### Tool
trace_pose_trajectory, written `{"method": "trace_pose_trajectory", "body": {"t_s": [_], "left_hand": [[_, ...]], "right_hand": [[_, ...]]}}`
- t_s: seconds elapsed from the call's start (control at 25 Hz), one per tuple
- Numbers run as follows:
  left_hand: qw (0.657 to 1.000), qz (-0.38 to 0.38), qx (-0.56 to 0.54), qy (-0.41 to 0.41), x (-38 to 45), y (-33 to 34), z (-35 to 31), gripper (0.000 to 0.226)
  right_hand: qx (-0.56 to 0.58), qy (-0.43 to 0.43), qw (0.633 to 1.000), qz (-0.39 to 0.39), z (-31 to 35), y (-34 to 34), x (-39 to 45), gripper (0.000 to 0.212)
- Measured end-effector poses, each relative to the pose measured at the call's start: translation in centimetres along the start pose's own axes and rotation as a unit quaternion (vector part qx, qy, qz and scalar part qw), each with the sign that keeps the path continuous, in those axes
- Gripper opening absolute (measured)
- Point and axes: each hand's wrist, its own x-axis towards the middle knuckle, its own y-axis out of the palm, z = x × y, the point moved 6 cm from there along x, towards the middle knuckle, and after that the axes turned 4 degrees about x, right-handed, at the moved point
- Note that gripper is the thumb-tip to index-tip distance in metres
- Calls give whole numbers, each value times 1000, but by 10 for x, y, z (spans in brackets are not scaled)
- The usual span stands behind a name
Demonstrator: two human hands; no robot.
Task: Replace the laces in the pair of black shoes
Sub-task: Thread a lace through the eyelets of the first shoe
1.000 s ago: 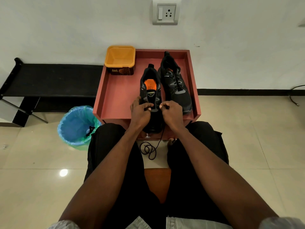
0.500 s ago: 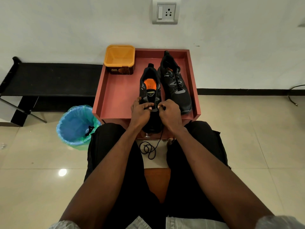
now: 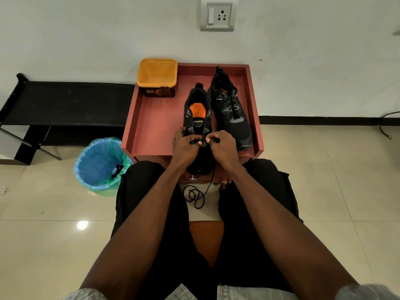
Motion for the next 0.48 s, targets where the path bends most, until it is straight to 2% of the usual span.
{"method": "trace_pose_trajectory", "body": {"t_s": [0.24,0.36,0.48], "left_hand": [[999,-3,43,3,-5,0,-8,15],[998,-12,61,-1,-7,0,-11,6],[994,-31,104,24,-9,2,-16,13]], "right_hand": [[68,21,997,-11,0,-3,0,24],[55,33,998,-9,-3,0,2,21],[53,47,998,-3,-6,3,6,13]]}}
